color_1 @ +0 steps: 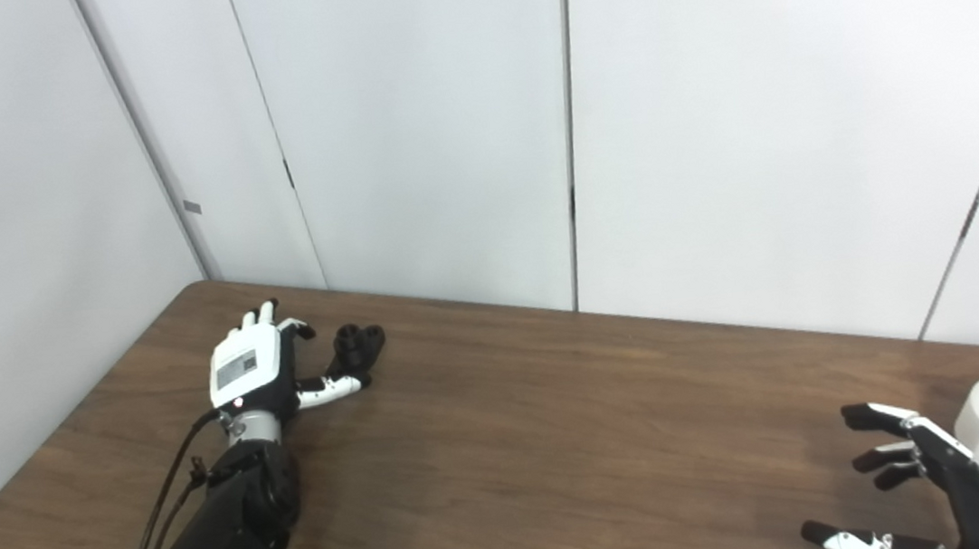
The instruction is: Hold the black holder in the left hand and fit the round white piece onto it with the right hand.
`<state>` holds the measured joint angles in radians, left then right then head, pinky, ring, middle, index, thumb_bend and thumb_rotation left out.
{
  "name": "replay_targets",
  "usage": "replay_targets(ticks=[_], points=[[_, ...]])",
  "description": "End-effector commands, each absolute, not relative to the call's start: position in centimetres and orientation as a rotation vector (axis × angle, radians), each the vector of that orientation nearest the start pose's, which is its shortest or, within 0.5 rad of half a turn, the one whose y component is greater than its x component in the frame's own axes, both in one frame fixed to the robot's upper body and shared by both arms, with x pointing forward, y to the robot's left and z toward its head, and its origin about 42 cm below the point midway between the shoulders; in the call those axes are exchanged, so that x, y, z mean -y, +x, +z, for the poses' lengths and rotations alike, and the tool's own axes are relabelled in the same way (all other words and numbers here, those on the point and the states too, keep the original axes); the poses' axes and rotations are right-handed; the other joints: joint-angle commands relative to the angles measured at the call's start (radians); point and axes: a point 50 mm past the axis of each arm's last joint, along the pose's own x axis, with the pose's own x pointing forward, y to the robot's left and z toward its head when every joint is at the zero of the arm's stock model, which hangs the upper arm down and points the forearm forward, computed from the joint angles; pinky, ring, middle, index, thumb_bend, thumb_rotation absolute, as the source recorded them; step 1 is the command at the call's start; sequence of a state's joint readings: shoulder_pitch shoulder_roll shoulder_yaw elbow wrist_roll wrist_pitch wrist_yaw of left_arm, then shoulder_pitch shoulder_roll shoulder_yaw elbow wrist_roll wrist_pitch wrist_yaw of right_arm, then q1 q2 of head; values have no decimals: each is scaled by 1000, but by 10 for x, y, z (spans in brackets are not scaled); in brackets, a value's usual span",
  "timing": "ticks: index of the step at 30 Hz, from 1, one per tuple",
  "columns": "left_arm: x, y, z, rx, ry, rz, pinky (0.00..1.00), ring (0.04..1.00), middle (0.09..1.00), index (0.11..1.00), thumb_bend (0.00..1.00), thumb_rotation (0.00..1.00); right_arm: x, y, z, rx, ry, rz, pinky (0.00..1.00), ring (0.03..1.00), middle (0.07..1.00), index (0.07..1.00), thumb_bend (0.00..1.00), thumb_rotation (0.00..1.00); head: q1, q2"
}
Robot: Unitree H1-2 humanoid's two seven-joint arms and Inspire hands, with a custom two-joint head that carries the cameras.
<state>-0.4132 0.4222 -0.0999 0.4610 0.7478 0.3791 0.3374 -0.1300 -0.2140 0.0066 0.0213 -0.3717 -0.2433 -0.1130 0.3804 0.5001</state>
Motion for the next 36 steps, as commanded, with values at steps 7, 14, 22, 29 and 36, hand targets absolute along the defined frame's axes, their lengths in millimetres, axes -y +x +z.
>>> replay_targets(ticks=[7, 14, 22, 29, 36], points=[[-375, 427, 165, -107, 1262, 492, 974, 1000, 1000, 698, 991, 498, 265, 328, 174, 464, -563, -41, 455, 555, 705, 696, 738, 0, -5, 6], [-378, 435, 152, -145, 1234, 464, 965, 1000, 982, 680, 936, 423, 266, 326, 175, 469, -568, -42, 448, 547, 704, 693, 734, 0, -11, 10], [-388, 443, 139, -158, 1202, 467, 911, 1000, 949, 639, 903, 355, 267, 321, 173, 460, -565, -47, 447, 555, 706, 699, 732, 0, -16, 18], [-388, 443, 127, -154, 1171, 428, 806, 968, 910, 620, 845, 301, 269, 317, 173, 458, -570, -49, 453, 555, 706, 700, 726, 0, -20, 28], [-384, 441, 118, -101, 1148, 361, 778, 925, 845, 487, 533, 76, 270, 317, 174, 457, -574, -56, 444, 550, 702, 698, 708, 0, -21, 35]])
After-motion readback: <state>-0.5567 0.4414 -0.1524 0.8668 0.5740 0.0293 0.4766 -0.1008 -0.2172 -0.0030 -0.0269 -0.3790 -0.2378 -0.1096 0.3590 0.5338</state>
